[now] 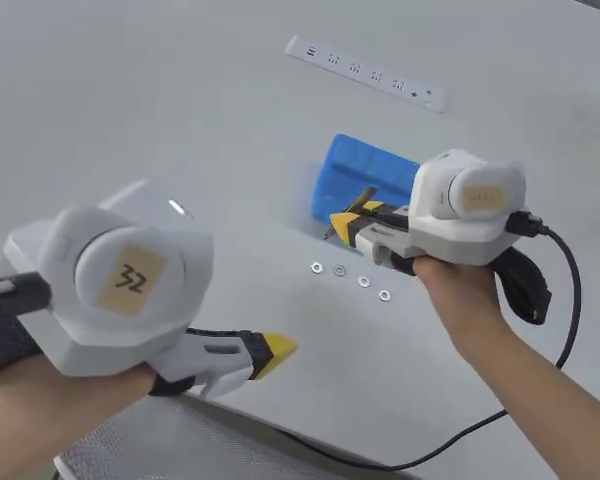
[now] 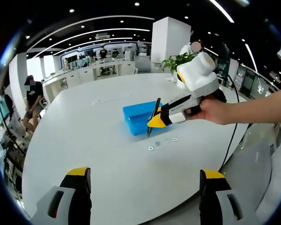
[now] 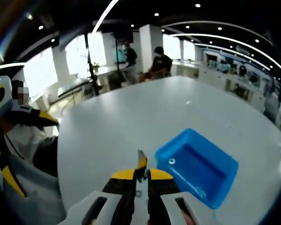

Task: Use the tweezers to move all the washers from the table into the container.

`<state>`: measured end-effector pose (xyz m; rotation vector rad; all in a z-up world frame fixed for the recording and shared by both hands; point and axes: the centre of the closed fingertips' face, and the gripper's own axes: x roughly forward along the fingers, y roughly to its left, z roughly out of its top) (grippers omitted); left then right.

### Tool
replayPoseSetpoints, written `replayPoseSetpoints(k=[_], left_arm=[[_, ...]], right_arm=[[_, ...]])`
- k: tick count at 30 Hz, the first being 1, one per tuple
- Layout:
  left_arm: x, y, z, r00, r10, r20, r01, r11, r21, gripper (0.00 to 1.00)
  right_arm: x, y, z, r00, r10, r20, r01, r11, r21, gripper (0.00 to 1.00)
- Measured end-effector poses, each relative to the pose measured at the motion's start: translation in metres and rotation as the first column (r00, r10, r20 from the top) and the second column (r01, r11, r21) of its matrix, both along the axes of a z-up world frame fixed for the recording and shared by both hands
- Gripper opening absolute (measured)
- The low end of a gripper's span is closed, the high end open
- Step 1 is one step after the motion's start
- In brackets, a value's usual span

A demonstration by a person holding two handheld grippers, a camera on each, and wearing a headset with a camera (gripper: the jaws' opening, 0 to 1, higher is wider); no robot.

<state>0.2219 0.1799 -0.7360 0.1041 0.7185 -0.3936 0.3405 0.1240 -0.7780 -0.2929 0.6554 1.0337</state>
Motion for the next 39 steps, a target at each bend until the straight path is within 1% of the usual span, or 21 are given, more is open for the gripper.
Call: replayPoseSetpoints(k=[2, 6, 10, 13, 16, 21, 22, 23, 29, 32, 36, 38, 39], left_arm=[[0.000, 0.001, -0.001, 1.000, 0.000, -0.005, 0.000, 1.000, 0.006, 0.99], [0.000, 0.002, -0.002, 1.000, 0.004, -0.011, -0.004, 1.000, 0.010, 0.99], [-0.001, 0.003, -0.004, 1.000, 0.006, -0.016, -0.006, 1.000, 0.012, 0.99], [-0.002, 0.003, -0.008, 1.000, 0.006, -0.030, -0.005, 1.000, 0.018, 0.97], [-0.003, 0.003, -0.009, 0.999, 0.005, -0.035, -0.005, 1.000, 0.022, 0.97], [-0.003, 0.002, -0.009, 0.999, 0.006, -0.036, -0.005, 1.000, 0.022, 0.98], [-0.003, 0.002, -0.009, 0.999, 0.004, -0.039, -0.004, 1.000, 0.023, 0.98], [-0.003, 0.002, -0.009, 0.999, 0.004, -0.040, -0.003, 1.000, 0.023, 0.98], [-0.003, 0.002, -0.010, 0.999, 0.002, -0.040, 0.000, 1.000, 0.028, 0.98], [-0.003, 0.001, -0.009, 0.999, -0.002, -0.040, 0.003, 1.000, 0.030, 0.97], [-0.003, 0.000, -0.009, 0.999, -0.010, -0.040, 0.012, 0.999, 0.042, 0.97], [-0.003, 0.000, -0.009, 0.999, -0.010, -0.040, 0.012, 0.999, 0.039, 0.97], [-0.003, 0.000, -0.010, 0.999, -0.011, -0.043, 0.013, 0.999, 0.038, 0.97]], right_arm=[[-0.002, 0.001, -0.010, 1.000, 0.011, -0.017, -0.011, 1.000, -0.022, 0.05], [-0.003, 0.001, -0.020, 0.999, 0.013, -0.046, -0.015, 0.999, -0.034, 0.05], [-0.004, -0.001, -0.024, 0.998, 0.022, -0.054, -0.025, 0.998, -0.050, 0.05], [-0.004, -0.002, -0.027, 0.998, 0.020, -0.063, -0.023, 0.998, -0.057, 0.05], [-0.004, -0.003, -0.030, 0.998, 0.017, -0.065, -0.021, 0.998, -0.060, 0.05], [-0.005, -0.003, -0.035, 0.998, 0.032, -0.056, -0.036, 0.996, -0.084, 0.05], [-0.005, -0.003, -0.033, 0.998, 0.036, -0.044, -0.039, 0.996, -0.079, 0.05], [-0.004, -0.003, -0.034, 0.998, 0.037, -0.045, -0.041, 0.995, -0.088, 0.05], [-0.003, -0.003, -0.034, 0.998, 0.045, -0.036, -0.048, 0.995, -0.087, 0.05], [-0.003, -0.001, -0.036, 0.998, 0.032, -0.045, -0.035, 0.997, -0.067, 0.05], [-0.003, -0.002, -0.037, 0.999, 0.031, -0.023, -0.033, 0.997, -0.069, 0.04], [-0.002, -0.001, -0.038, 0.999, 0.037, -0.008, -0.037, 0.996, -0.078, 0.04], [0.000, -0.001, -0.037, 0.999, 0.033, -0.010, -0.034, 0.996, -0.078, 0.04]])
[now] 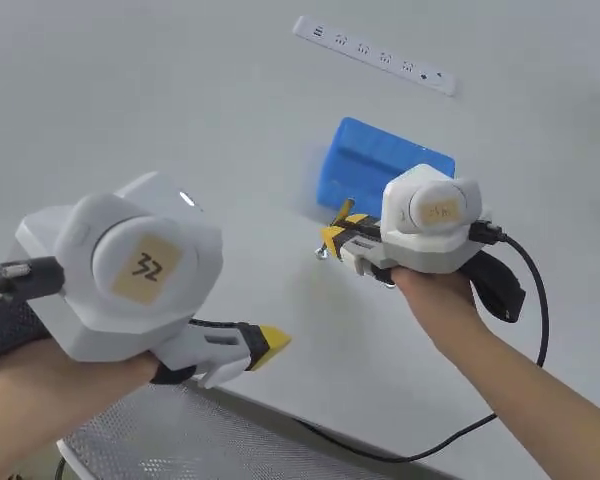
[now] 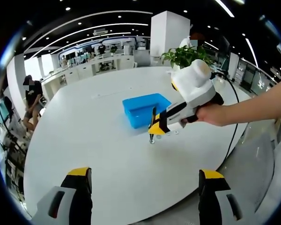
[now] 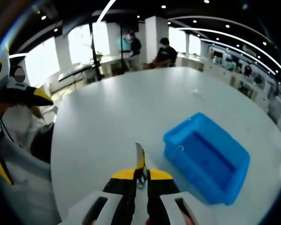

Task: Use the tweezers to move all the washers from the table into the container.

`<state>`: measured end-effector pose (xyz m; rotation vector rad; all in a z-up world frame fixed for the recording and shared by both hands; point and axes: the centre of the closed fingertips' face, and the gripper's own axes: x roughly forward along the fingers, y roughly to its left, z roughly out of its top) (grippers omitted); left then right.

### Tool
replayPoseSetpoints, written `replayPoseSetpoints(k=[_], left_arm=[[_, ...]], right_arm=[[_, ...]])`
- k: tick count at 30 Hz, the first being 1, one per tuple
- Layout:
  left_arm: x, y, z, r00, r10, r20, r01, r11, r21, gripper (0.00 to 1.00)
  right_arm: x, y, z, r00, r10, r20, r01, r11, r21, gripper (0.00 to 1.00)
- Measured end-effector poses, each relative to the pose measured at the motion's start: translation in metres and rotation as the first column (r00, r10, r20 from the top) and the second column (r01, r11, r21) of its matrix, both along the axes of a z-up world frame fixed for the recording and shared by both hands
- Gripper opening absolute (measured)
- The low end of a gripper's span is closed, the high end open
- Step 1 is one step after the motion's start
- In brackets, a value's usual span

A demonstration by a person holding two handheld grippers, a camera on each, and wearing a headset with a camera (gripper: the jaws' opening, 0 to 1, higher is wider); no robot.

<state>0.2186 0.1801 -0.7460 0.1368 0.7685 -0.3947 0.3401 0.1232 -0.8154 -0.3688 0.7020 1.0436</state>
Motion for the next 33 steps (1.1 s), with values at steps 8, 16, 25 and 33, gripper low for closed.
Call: replayPoseSetpoints(k=[8, 16, 25, 33], left_arm=[[0.002, 0.001, 0.003, 1.000, 0.003, 0.010, -0.003, 1.000, 0.006, 0.97], [0.001, -0.001, 0.007, 1.000, -0.012, 0.016, 0.011, 1.000, 0.016, 0.98], [0.001, -0.003, 0.008, 1.000, -0.015, 0.020, 0.015, 1.000, 0.009, 0.98], [0.001, -0.005, 0.009, 1.000, -0.020, 0.024, 0.019, 1.000, 0.011, 0.98]], right_arm=[[-0.001, -0.001, -0.002, 1.000, -0.011, -0.030, 0.010, 1.000, -0.011, 0.04], [-0.002, -0.006, 0.022, 0.999, -0.027, -0.017, 0.028, 0.999, 0.031, 0.04], [0.009, -0.010, 0.056, 0.998, -0.046, 0.034, 0.044, 0.997, 0.068, 0.04], [0.024, -0.008, 0.074, 0.995, -0.065, 0.076, 0.057, 0.994, 0.098, 0.04]])
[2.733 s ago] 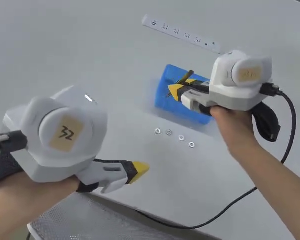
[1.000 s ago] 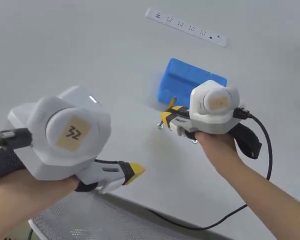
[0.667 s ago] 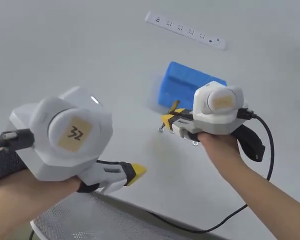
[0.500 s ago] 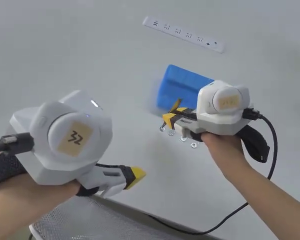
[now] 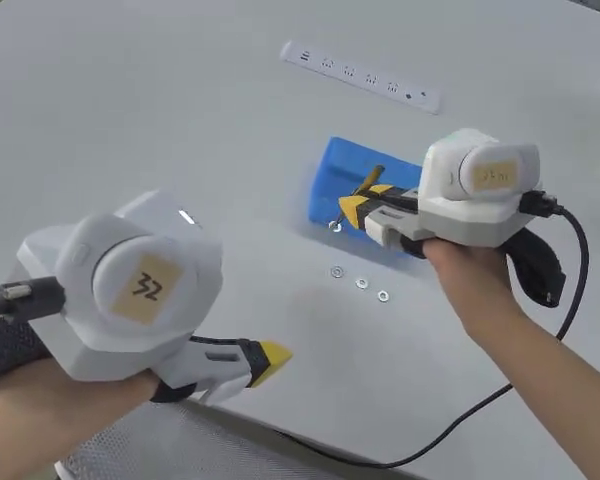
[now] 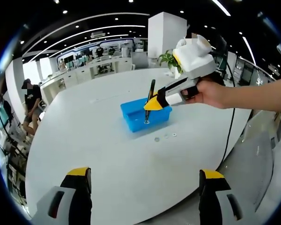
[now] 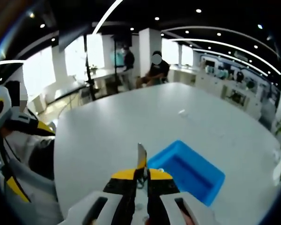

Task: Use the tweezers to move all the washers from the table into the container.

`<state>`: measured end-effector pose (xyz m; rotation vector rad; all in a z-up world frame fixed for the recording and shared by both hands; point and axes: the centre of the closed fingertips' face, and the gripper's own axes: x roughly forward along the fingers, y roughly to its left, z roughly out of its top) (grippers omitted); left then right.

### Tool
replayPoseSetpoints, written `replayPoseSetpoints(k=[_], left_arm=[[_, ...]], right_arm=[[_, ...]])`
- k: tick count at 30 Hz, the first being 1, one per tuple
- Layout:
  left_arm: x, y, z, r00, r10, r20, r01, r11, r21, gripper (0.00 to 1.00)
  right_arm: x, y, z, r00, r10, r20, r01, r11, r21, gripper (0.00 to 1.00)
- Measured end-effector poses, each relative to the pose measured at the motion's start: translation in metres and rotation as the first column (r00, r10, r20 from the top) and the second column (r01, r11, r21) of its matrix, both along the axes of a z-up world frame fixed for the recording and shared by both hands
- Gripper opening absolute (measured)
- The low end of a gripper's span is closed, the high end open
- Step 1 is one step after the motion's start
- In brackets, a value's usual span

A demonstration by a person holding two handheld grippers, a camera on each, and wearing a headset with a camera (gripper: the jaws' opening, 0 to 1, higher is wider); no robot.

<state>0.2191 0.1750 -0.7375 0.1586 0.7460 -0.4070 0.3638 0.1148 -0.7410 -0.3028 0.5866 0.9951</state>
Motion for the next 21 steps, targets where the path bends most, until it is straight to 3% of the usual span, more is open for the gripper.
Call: replayPoseSetpoints(k=[7, 11, 15, 21], left_arm=[[0.001, -0.002, 0.000, 1.000, -0.002, 0.009, 0.002, 1.000, -0.002, 0.97], [0.003, -0.002, 0.001, 1.000, -0.008, 0.010, 0.008, 1.000, 0.003, 0.97], [0.005, -0.001, 0.002, 1.000, 0.001, 0.015, -0.001, 1.000, 0.002, 0.97], [0.003, 0.002, -0.005, 1.000, 0.003, -0.007, -0.003, 1.000, 0.013, 0.97]], right_arm=[[0.019, -0.001, 0.008, 0.999, -0.031, 0.031, 0.031, 0.999, 0.012, 0.04], [0.032, 0.000, 0.005, 0.998, -0.053, 0.040, 0.053, 0.998, 0.015, 0.04], [0.043, 0.001, -0.005, 0.998, -0.055, 0.043, 0.055, 0.998, -0.001, 0.04], [0.053, 0.002, -0.025, 0.998, -0.054, 0.043, 0.056, 0.997, -0.049, 0.04]])
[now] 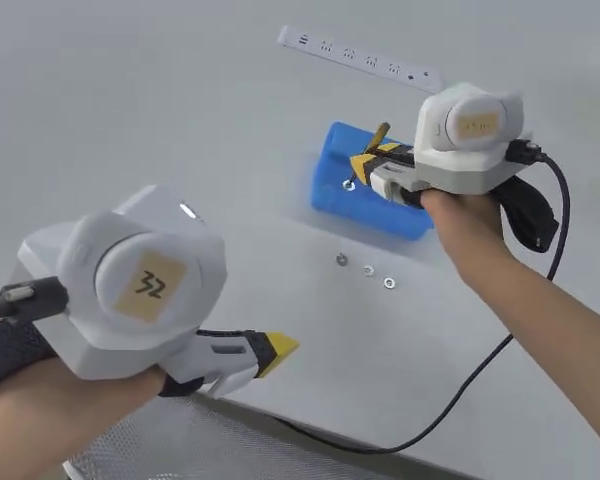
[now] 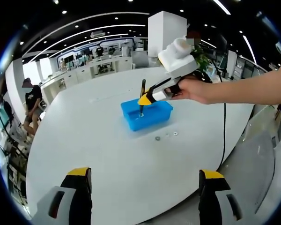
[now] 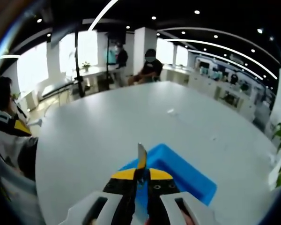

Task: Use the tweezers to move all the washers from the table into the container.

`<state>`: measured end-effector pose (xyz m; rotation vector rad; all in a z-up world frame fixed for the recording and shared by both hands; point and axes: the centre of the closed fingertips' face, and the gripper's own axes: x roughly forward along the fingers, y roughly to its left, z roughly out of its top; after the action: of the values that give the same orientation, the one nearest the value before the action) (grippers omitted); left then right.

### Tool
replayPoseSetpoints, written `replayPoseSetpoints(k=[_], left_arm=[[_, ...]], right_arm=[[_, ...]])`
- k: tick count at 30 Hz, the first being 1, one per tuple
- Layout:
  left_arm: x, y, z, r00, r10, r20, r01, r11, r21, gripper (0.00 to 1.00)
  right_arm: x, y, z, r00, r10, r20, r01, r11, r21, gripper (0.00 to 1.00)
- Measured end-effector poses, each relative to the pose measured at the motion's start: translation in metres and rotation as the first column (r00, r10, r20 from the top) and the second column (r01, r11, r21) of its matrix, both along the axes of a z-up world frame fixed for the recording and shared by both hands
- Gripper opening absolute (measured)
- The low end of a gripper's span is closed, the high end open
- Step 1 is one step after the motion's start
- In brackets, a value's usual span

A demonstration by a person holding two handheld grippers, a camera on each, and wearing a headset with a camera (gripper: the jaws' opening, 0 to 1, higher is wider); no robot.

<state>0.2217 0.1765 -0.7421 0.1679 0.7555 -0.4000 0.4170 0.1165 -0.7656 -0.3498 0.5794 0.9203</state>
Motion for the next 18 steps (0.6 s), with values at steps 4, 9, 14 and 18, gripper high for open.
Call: replayPoseSetpoints(k=[4, 9, 14, 18], left_arm=[[-0.001, 0.000, -0.001, 1.000, 0.005, -0.008, -0.005, 1.000, -0.005, 0.97], [-0.001, 0.001, -0.002, 1.000, -0.002, -0.013, 0.002, 1.000, 0.010, 0.97], [-0.002, -0.001, -0.004, 1.000, -0.005, -0.025, 0.005, 1.000, 0.004, 0.97], [-0.002, -0.002, -0.003, 1.000, -0.010, -0.024, 0.011, 1.000, 0.007, 0.97]], right_arm=[[0.009, -0.002, -0.017, 0.999, -0.002, -0.036, 0.002, 1.000, -0.016, 0.04], [0.012, -0.001, -0.030, 0.999, 0.005, -0.054, -0.007, 0.999, -0.038, 0.04], [0.010, -0.004, -0.037, 0.998, -0.002, -0.070, -0.001, 0.999, -0.046, 0.04], [0.012, -0.004, -0.044, 0.997, -0.006, -0.077, 0.001, 0.998, -0.055, 0.04]])
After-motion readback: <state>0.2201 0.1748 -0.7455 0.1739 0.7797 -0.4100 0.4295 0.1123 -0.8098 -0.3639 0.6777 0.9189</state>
